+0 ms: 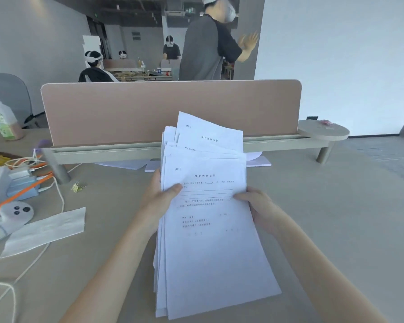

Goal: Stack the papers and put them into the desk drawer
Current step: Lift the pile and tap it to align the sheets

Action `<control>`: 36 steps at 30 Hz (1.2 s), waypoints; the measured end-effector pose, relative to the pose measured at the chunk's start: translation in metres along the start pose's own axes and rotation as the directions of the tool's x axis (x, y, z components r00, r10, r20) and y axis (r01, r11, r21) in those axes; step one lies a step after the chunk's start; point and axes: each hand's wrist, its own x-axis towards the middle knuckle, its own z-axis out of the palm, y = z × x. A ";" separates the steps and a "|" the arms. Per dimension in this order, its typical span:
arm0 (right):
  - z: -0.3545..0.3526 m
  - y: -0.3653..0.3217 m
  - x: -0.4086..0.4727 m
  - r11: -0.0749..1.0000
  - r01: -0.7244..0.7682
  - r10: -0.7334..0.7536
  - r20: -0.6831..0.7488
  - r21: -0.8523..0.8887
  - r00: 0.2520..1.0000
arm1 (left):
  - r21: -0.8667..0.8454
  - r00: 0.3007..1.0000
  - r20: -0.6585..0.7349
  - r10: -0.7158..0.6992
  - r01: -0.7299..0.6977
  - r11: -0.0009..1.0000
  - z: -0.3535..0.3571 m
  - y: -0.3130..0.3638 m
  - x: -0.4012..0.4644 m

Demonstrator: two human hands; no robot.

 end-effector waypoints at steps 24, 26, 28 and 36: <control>0.032 -0.069 -0.106 0.840 0.535 -0.540 -0.229 -0.087 0.810 | -0.086 0.954 -0.165 0.251 -0.268 0.960 0.006 0.076 -0.089; 0.034 -0.065 -0.112 0.834 0.548 -0.548 -0.219 -0.068 0.807 | -0.090 0.960 -0.156 0.233 -0.249 0.964 0.007 0.069 -0.095; 0.035 -0.065 -0.116 0.826 0.560 -0.559 -0.218 -0.061 0.800 | -0.087 0.966 -0.153 0.210 -0.225 0.970 0.007 0.064 -0.100; 0.033 -0.082 -0.130 0.801 0.597 -0.593 -0.191 -0.047 0.782 | -0.118 0.978 -0.128 0.163 -0.178 0.977 0.005 0.057 -0.109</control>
